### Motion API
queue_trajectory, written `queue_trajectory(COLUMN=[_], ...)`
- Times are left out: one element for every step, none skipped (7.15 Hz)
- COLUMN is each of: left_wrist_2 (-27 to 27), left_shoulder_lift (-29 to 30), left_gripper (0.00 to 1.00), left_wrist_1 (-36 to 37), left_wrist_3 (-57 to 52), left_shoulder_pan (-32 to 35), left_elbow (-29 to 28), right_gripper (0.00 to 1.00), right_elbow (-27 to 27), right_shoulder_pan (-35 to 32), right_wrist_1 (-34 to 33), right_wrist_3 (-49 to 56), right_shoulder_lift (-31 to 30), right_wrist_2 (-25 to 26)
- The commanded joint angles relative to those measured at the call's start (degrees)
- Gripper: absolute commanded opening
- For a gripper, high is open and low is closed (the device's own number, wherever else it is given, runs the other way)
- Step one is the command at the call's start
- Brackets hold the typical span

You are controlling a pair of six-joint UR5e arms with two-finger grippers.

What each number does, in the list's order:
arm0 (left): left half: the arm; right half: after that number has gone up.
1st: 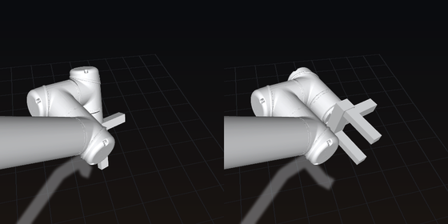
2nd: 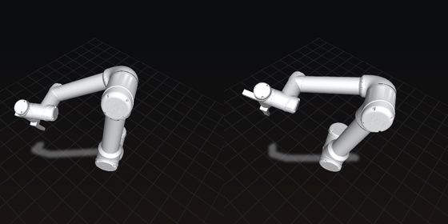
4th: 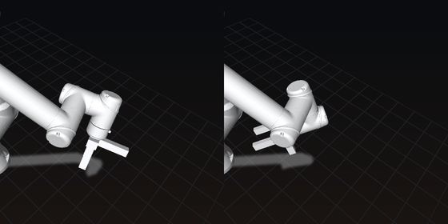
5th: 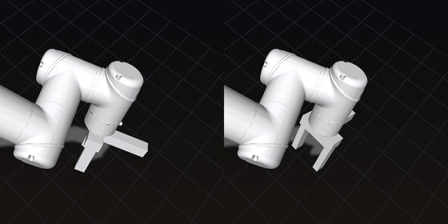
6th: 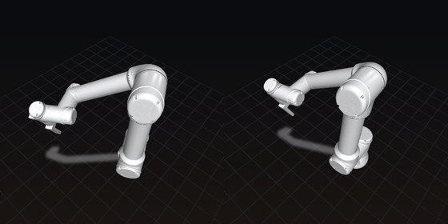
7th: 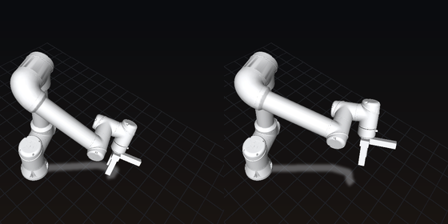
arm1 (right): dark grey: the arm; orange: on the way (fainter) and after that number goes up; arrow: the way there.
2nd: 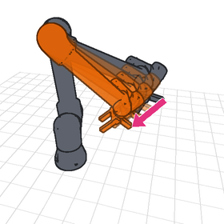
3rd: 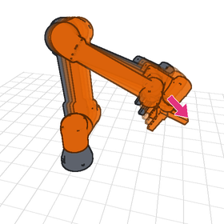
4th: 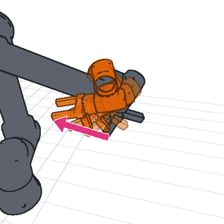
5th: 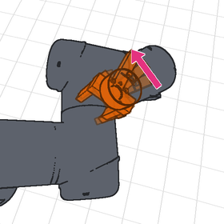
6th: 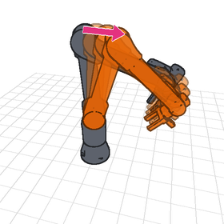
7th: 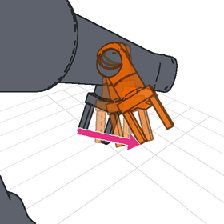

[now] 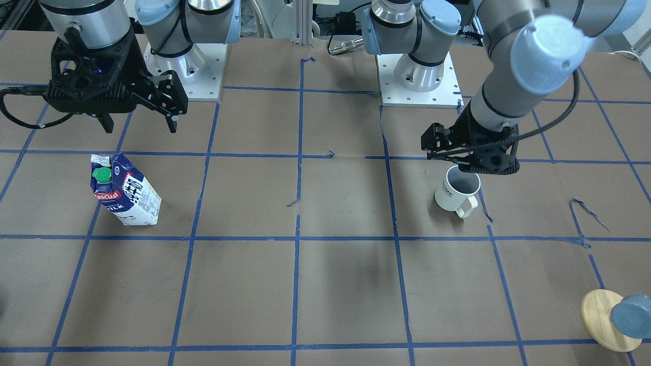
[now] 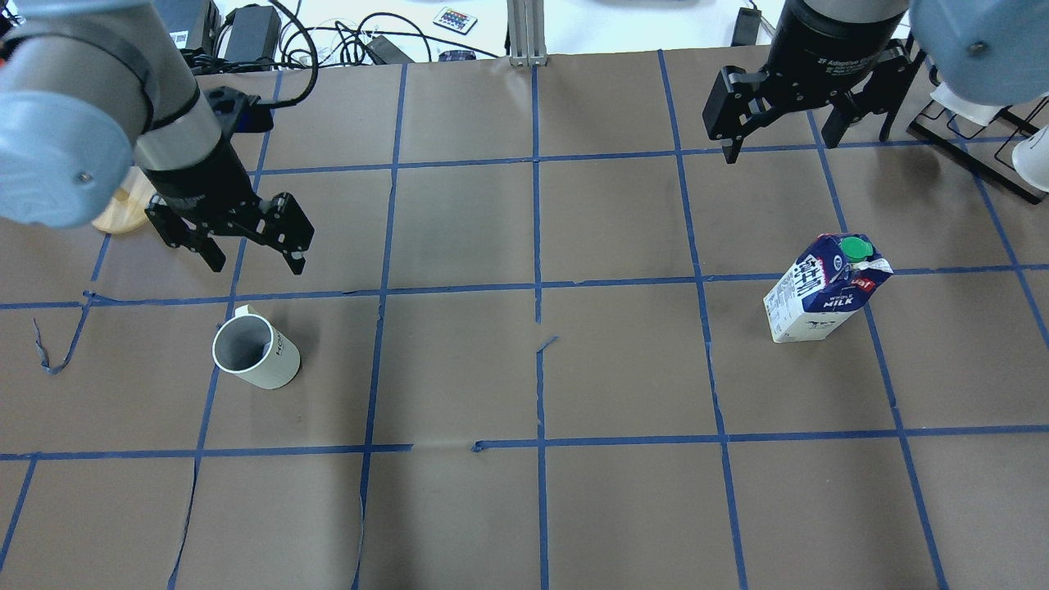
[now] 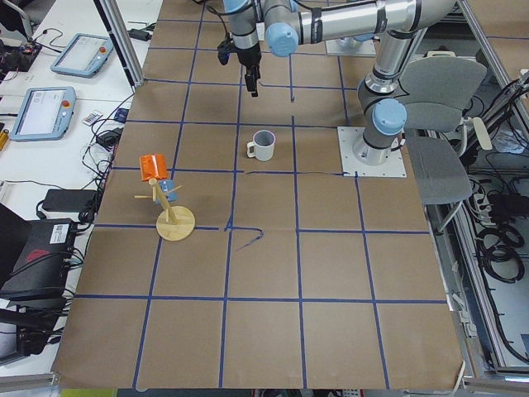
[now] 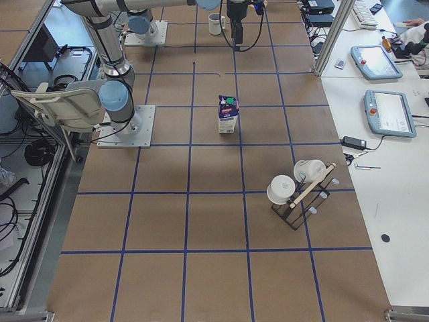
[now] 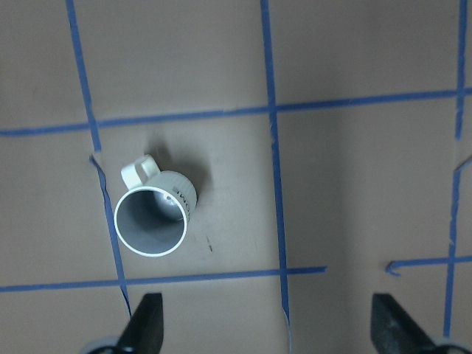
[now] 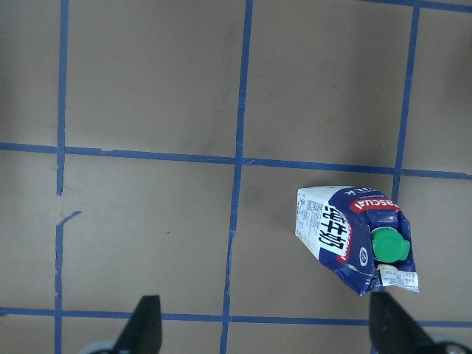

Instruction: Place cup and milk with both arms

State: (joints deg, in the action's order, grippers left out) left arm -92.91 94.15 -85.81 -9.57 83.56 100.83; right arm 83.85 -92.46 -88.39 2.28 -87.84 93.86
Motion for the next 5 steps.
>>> queue_trajectory(left_wrist_2=[-7.83,-8.51,-6.17,-4.58,-4.56], left_shoulder_lift=[3.48,5.59,7.35,8.67,9.12], left_gripper=[1.00,1.00,1.00,0.92,0.27], left_wrist_1=[11.77,13.55,15.91,15.76,15.24], left_wrist_3=[-0.28,-0.01,0.25,0.60,1.04], left_shoulder_pan=[-1.82,-2.69,-2.70,-2.70,-2.70], left_elbow=[10.68,11.49,12.02,12.29,11.77], right_gripper=[1.00,1.00,1.00,1.00,1.00], right_elbow=[0.00,0.00,0.00,0.00,0.00], right_shoulder_pan=[0.00,0.00,0.00,0.00,0.00], right_wrist_1=[-0.12,-0.03,-0.12,-0.12,-0.03], right_wrist_3=[0.00,0.00,0.00,-0.09,-0.09], right_shoulder_lift=[0.03,0.03,0.03,0.03,0.03], right_wrist_2=[0.10,0.10,0.10,0.01,0.10])
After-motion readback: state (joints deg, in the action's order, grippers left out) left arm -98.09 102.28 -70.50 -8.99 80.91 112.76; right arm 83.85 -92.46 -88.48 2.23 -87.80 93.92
